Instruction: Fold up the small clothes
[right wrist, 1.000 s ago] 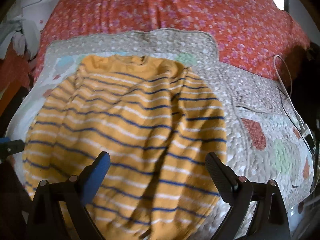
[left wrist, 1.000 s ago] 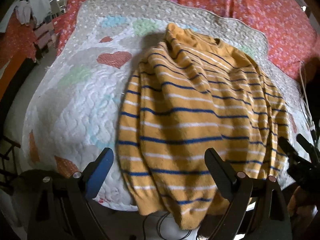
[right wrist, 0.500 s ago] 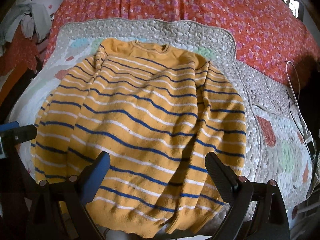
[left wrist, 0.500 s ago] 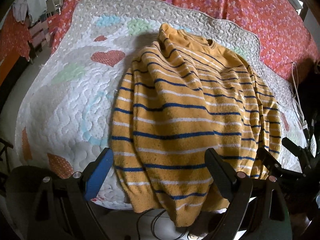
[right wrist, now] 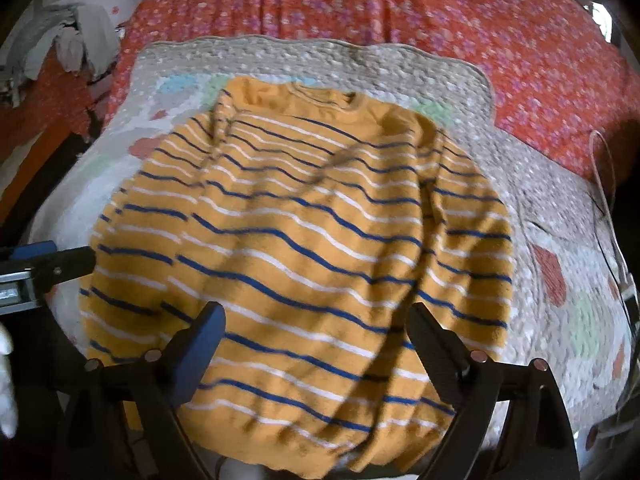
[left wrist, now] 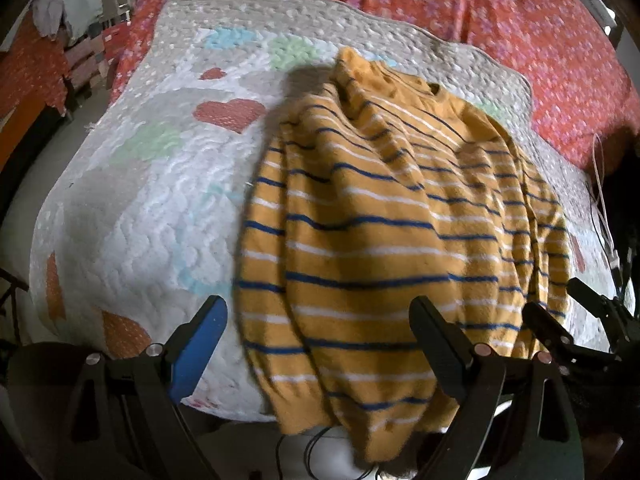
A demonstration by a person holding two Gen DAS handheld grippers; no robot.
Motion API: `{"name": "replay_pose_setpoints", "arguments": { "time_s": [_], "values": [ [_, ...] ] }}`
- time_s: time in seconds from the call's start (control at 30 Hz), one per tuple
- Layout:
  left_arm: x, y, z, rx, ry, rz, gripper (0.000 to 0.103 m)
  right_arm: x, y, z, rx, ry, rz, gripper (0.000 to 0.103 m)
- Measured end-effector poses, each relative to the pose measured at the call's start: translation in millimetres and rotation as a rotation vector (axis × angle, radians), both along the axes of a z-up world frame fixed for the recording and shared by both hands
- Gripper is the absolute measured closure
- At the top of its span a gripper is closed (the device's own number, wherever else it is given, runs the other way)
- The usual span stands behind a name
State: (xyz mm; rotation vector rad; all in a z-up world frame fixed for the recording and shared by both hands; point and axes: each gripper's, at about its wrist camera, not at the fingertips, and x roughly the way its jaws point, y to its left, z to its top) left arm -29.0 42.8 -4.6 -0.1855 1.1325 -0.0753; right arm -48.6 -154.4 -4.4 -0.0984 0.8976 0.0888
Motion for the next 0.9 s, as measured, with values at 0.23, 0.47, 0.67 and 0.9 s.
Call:
{"name": "replay_pose_setpoints", "arguments": {
  "time_s": [0.23, 0.47, 0.67, 0.9],
  "values": [
    [42.5, 60.4, 6.1, 0.142, -0.136, 0.134, 0.011, 39.5, 36.2, 9.7, 0.18, 0.067, 0.128, 0.026],
    [67.7, 131.1, -10.6, 0.14, -0.187, 0.268, 0.011, 72.4, 66.2, -27.9, 0.279, 0.178, 0.1, 0.031],
    [59.6, 163.7, -16.9, 0.057, -0.194, 0.358, 0.011, 72.1, 97.4, -31.0, 0.23, 0.248, 0.114, 0.092],
    [39.8, 204.9, -8.4, 0.024, -0.241, 0.523, 0.011, 79.4, 169.1, 16.4, 0.196, 0.18, 0.289, 0.095]
  ]
}}
